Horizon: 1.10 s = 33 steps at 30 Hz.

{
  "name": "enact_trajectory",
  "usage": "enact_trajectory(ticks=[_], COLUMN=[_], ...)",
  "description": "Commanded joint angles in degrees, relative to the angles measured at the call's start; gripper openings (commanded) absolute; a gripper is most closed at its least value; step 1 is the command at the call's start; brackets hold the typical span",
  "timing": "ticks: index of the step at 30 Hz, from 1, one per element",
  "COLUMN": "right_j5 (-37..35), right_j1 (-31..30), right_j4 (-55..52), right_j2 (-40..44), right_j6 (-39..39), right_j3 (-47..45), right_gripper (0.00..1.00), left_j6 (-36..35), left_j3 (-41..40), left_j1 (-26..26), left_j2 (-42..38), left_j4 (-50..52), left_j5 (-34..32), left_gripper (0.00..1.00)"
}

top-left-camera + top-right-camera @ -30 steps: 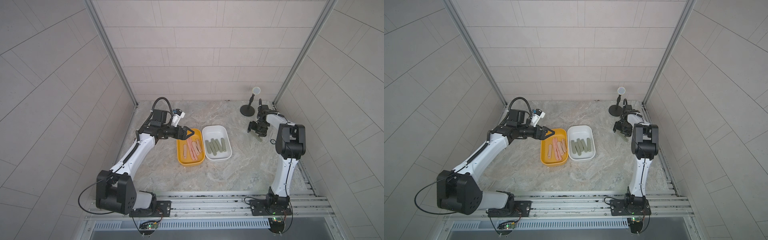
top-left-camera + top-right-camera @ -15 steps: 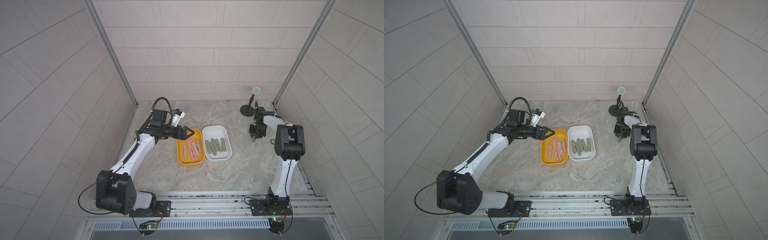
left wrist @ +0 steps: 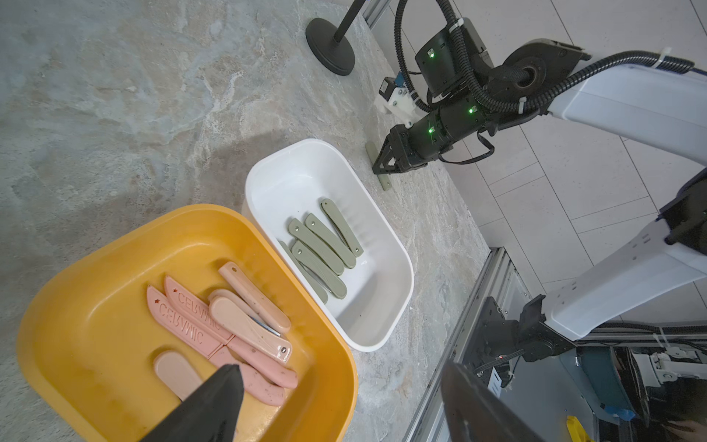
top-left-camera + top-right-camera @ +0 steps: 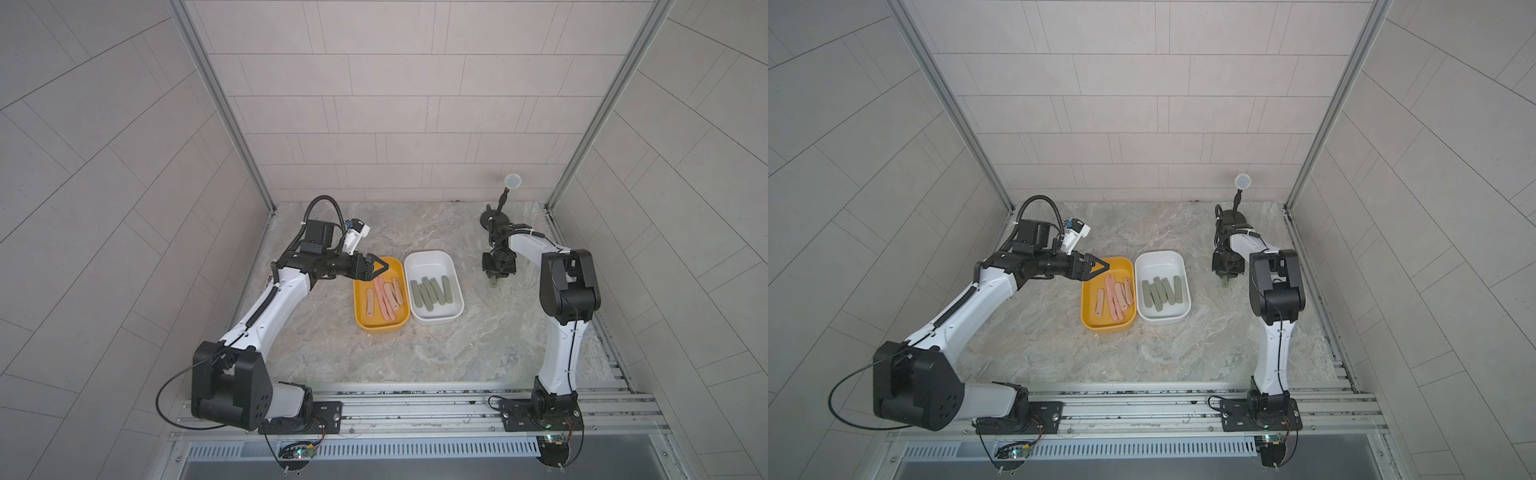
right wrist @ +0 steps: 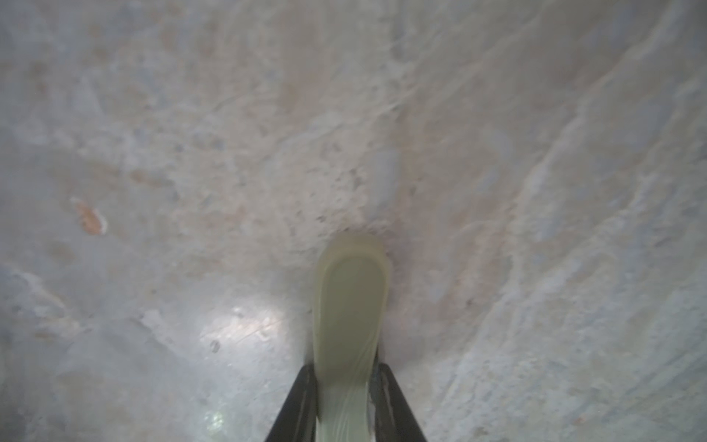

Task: Place the fruit knives into the storage box by color
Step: Move the fruit knife to the center of the board, then pick up the fruit knife from the center of the board.

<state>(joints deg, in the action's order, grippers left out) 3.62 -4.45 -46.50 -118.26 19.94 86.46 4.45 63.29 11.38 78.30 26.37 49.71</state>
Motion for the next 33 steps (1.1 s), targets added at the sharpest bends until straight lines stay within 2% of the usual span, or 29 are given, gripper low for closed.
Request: enact_trajectory(ticks=[1, 10, 14, 16, 33], right_j5=[3.2, 2.9, 2.2, 2.0, 2.2], right_j1=[-3.3, -7.2, -7.2, -6.9, -4.4], right_j4=[-2.9, -1.9, -2.0, -1.9, -3.4], right_j2=[0.5, 1.8, 1.4, 0.9, -5.5], right_j6=[0.1, 0.8, 0.9, 1.0, 0.8], right_j3=[-3.3, -7.6, -6.8, -5.9, 3.8], right_gripper=[0.25, 0.29, 0.41, 0.43, 0.44], left_j6=[-1.0, -0.9, -0.8, -0.7, -0.6], left_j3=[-0.6, -1.1, -1.2, -1.2, -1.7], left_j1=[-0.1, -0.5, -0.6, -0.6, -0.7], left_j2=[-1.9, -2.4, -2.5, -2.6, -2.2], left_j4=[-0.4, -0.5, -0.6, -0.7, -1.2], left_j5=[0.0, 0.1, 0.1, 0.1, 0.1], left_gripper=[0.88, 0.88, 0.88, 0.88, 0.88])
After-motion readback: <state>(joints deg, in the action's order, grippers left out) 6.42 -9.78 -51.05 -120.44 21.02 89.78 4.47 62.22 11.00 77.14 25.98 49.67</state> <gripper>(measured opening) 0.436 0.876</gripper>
